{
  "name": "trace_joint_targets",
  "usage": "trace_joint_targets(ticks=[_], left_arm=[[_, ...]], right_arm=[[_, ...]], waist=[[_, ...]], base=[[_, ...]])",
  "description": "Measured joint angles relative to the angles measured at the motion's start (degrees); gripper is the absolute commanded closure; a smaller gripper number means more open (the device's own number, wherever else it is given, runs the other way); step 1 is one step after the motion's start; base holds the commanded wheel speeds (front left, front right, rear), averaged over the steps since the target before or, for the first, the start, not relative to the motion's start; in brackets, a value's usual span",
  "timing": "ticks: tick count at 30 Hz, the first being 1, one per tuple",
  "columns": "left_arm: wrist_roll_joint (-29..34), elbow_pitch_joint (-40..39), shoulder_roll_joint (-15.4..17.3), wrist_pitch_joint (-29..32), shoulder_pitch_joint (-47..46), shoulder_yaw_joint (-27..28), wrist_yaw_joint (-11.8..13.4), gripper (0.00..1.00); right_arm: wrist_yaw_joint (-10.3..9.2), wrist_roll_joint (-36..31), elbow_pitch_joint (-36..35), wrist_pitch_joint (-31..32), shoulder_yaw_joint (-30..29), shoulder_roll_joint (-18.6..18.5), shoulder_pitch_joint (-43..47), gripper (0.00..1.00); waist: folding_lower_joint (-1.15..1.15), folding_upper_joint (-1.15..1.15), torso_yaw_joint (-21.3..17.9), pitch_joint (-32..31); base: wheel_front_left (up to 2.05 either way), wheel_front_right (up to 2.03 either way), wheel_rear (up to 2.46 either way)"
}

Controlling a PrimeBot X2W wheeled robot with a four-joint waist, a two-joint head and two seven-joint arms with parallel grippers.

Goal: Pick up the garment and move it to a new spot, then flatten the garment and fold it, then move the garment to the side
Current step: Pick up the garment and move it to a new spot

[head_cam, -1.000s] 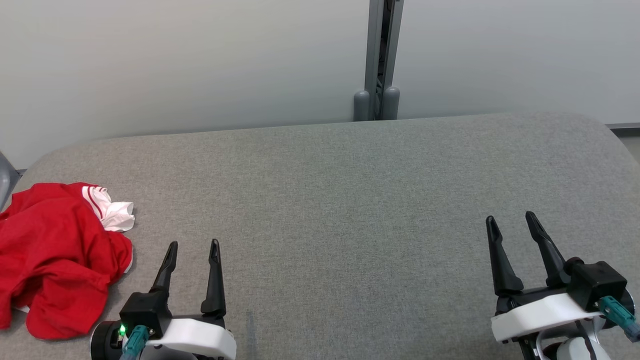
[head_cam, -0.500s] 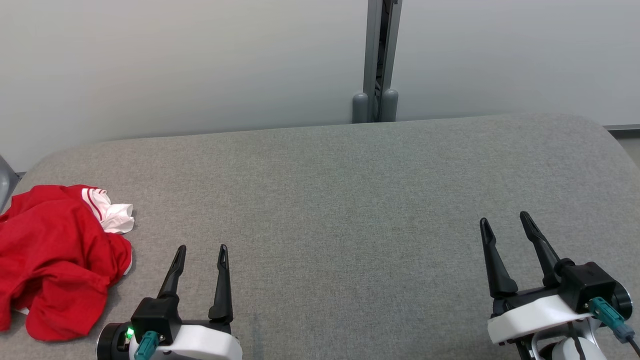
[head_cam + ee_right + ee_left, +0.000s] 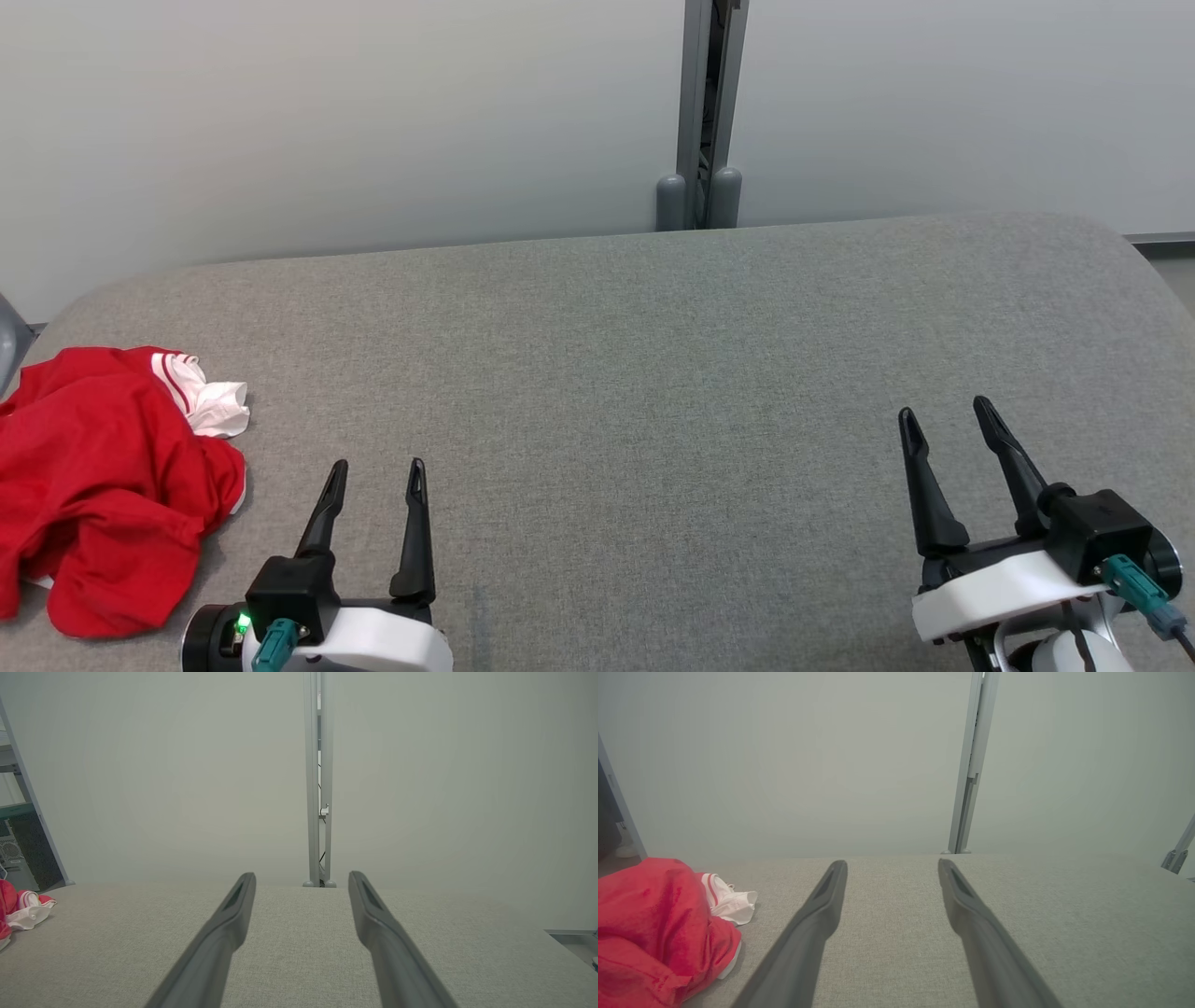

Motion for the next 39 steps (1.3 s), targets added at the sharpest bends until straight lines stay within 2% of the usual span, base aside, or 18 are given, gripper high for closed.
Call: trace_joint_targets(ticks=[5, 12, 22, 36, 39], left_arm=[[0.0, 0.31, 0.0, 0.0, -0.01, -0.36, -0.05, 0.0], [-0.29, 0.74, -0.02, 0.0, -0.13, -0.81, 0.03, 0.0], [0.15, 0.7, -0.04, -0.02, -0.07, 2.12, -0.03, 0.0], [2.72, 0.57, -0.02, -0.05, 0.64, 5.47, -1.77, 0.0], [2.75, -0.26, 0.02, -0.04, 1.26, 6.72, -1.32, 0.0]], right_arm=[[0.0, 0.09, 0.02, -0.01, -0.62, 0.0, 0.07, 0.0], [0.0, -0.19, 0.12, -0.07, -1.44, -0.05, 0.64, 0.0], [0.0, 0.22, 0.05, -0.07, 1.54, -0.08, 0.72, 0.0], [0.05, 2.36, -0.16, -0.07, 5.24, -0.08, 1.57, 0.0], [0.05, 2.54, 0.04, -0.07, 7.42, -0.03, 1.05, 0.0]], waist=[[0.0, 0.0, 0.46, 0.01], [0.0, 0.0, 3.46, 0.09], [0.0, 0.0, 12.09, 0.4], [0.0, 0.0, 25.13, -0.69], [0.0, 0.0, 27.41, -0.79]], base=[[0.0, 0.0, 0.0], [0.0, 0.0, 0.0], [0.0, 0.0, 0.0], [0.0, 0.0, 0.0], [0.0, 0.0, 0.0]])
